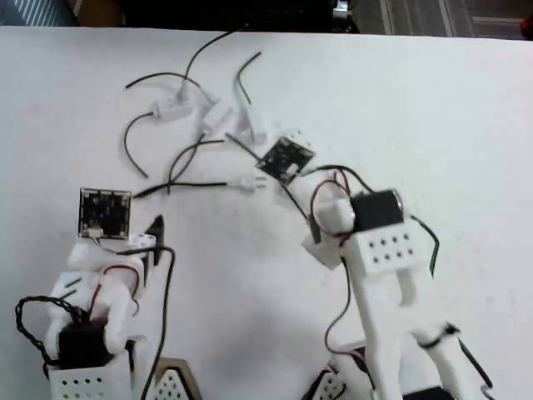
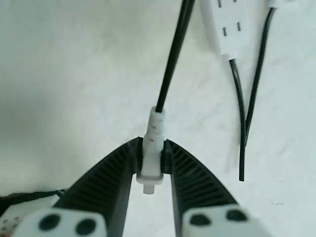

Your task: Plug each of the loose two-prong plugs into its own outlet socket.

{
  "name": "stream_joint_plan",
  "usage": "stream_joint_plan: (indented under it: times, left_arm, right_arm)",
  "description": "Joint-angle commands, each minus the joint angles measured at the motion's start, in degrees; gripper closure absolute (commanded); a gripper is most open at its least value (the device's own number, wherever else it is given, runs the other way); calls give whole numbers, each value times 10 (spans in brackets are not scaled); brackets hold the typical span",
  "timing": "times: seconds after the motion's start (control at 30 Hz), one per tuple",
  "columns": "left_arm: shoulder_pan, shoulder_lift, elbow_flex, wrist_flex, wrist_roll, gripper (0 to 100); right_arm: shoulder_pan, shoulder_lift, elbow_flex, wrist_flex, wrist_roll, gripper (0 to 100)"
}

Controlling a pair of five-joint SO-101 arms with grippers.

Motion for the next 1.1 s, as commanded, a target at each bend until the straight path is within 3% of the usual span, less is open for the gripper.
stream_joint_plan:
  times: [0.0, 0.23, 0.5, 0.73, 0.97, 1.07]
  left_arm:
    - [-1, -7, 1, -30, -2, 771]
    - [20, -6, 1, -116, 50, 771]
    - [92, -6, 1, -126, 55, 771]
    - [94, -6, 0, -135, 56, 771]
    - [98, -6, -2, -158, 55, 771]
    - [138, -6, -3, -164, 32, 771]
  right_arm:
    - [-22, -65, -16, -11, -62, 982]
    - [-114, -149, 47, -127, -189, 982]
    - [-183, -231, 195, -341, -282, 982]
    - [-233, -317, 302, -456, -316, 982]
    - [-281, -411, 370, -480, -325, 982]
    - [-301, -451, 395, -481, -325, 982]
